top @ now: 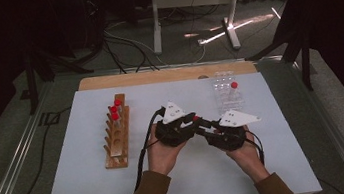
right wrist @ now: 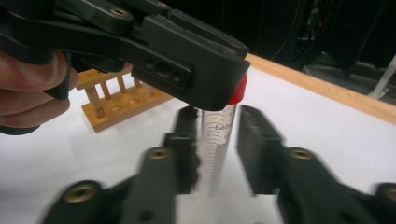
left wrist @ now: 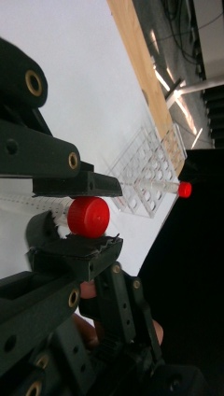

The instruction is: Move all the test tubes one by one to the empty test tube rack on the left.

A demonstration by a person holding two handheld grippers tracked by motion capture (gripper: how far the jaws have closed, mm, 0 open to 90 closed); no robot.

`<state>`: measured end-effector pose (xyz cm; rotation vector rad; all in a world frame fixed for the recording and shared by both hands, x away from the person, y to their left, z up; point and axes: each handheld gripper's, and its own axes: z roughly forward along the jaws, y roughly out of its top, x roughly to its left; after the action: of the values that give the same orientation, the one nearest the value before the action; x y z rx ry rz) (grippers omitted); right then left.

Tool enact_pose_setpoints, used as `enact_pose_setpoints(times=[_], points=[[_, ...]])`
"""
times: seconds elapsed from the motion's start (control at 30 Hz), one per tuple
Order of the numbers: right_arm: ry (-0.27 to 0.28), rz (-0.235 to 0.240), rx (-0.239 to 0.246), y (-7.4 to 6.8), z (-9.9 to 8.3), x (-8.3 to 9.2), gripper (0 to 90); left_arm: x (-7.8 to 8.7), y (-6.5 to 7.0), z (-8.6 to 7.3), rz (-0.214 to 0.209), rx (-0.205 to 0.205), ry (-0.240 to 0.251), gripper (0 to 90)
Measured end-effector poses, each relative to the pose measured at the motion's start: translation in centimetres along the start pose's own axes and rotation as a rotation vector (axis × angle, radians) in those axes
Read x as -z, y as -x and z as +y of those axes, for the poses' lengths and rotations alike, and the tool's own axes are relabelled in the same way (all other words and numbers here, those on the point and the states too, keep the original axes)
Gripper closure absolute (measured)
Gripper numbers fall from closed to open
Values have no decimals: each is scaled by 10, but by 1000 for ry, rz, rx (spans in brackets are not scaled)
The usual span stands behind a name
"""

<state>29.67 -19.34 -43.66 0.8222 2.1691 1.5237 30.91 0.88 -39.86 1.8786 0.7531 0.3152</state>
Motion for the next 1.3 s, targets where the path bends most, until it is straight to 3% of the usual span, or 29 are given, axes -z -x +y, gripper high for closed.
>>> enact_pose_setpoints(times=[0.17,0.37,0.5,0.77,1.3], points=[[10,17,-18,3,-1,0,417,3,-4,2,15,11,8,713],[8,-38,-52,9,-2,-1,146,7,-9,4,28,27,20,714],[5,-56,-47,11,-2,-1,80,11,-13,5,36,36,30,714],[0,-33,-68,18,-4,2,0,20,-22,10,55,47,54,714],[54,-68,-115,36,-4,17,0,40,-37,14,96,57,82,714]])
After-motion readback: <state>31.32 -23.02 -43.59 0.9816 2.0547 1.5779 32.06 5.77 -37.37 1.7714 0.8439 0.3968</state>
